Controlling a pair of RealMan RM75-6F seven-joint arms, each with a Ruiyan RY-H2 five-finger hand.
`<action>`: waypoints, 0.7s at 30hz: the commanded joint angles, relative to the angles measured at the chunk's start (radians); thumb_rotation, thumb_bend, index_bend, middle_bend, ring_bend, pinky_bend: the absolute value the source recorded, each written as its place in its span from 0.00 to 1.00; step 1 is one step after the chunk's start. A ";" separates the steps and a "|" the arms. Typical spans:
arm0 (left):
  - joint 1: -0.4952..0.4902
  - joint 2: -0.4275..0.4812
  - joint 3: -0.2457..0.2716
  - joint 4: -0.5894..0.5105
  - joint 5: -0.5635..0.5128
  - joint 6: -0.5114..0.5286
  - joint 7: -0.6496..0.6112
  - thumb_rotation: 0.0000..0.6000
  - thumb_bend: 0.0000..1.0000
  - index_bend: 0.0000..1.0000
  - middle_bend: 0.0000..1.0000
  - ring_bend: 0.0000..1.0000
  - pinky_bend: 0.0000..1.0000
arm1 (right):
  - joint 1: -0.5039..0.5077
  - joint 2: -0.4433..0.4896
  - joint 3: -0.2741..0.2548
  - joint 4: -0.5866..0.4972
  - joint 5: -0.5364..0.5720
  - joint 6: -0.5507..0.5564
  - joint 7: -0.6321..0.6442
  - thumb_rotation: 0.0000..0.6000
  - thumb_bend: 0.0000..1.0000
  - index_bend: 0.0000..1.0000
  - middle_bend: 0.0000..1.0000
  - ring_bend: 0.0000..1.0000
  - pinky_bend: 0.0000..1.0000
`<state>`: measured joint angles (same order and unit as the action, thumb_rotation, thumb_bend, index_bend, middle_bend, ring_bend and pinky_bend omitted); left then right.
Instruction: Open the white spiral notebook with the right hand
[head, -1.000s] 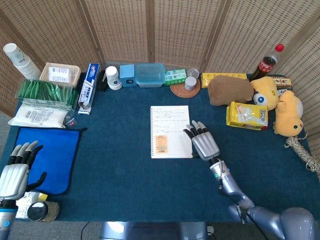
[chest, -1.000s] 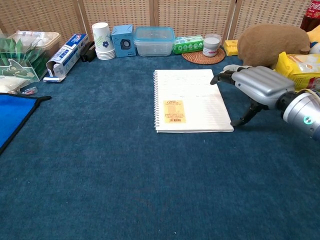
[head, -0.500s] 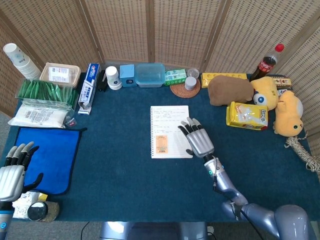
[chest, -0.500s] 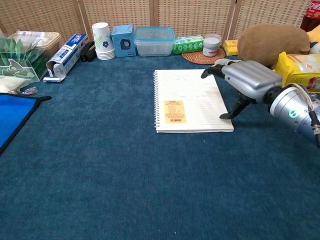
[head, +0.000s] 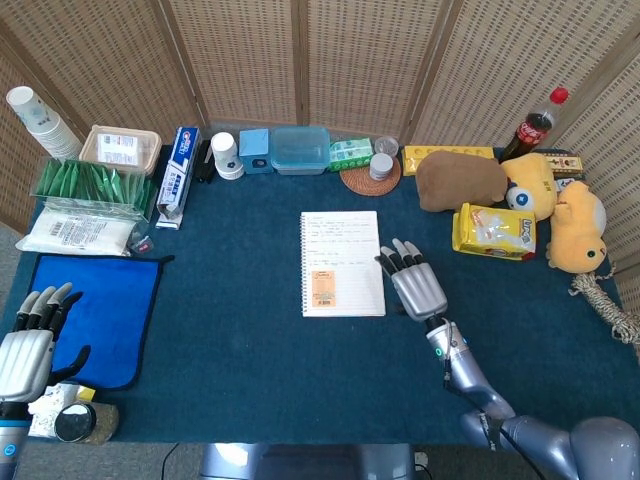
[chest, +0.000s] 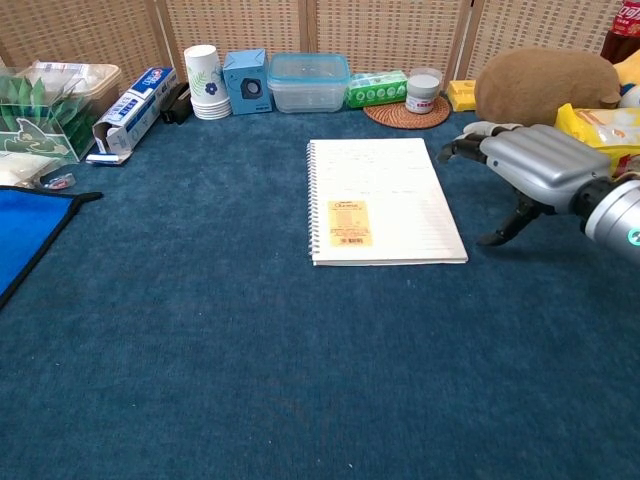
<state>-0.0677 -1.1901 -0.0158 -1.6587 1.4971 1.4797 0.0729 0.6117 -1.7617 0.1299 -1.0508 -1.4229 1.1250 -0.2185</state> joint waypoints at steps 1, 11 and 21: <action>0.000 0.001 0.000 0.000 0.001 0.001 0.001 1.00 0.31 0.21 0.09 0.02 0.00 | -0.006 0.002 -0.007 -0.001 -0.001 0.001 -0.001 1.00 0.07 0.17 0.19 0.04 0.13; 0.008 0.002 0.005 0.004 0.004 0.009 -0.010 1.00 0.31 0.21 0.09 0.02 0.00 | -0.009 -0.007 -0.022 0.002 -0.009 -0.008 -0.009 1.00 0.07 0.17 0.19 0.04 0.13; 0.017 0.003 0.007 0.017 0.006 0.019 -0.028 1.00 0.31 0.21 0.09 0.02 0.00 | 0.016 -0.029 -0.002 0.004 -0.011 -0.017 -0.020 1.00 0.07 0.17 0.19 0.04 0.13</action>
<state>-0.0510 -1.1874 -0.0087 -1.6417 1.5026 1.4989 0.0455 0.6278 -1.7899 0.1275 -1.0464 -1.4335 1.1079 -0.2374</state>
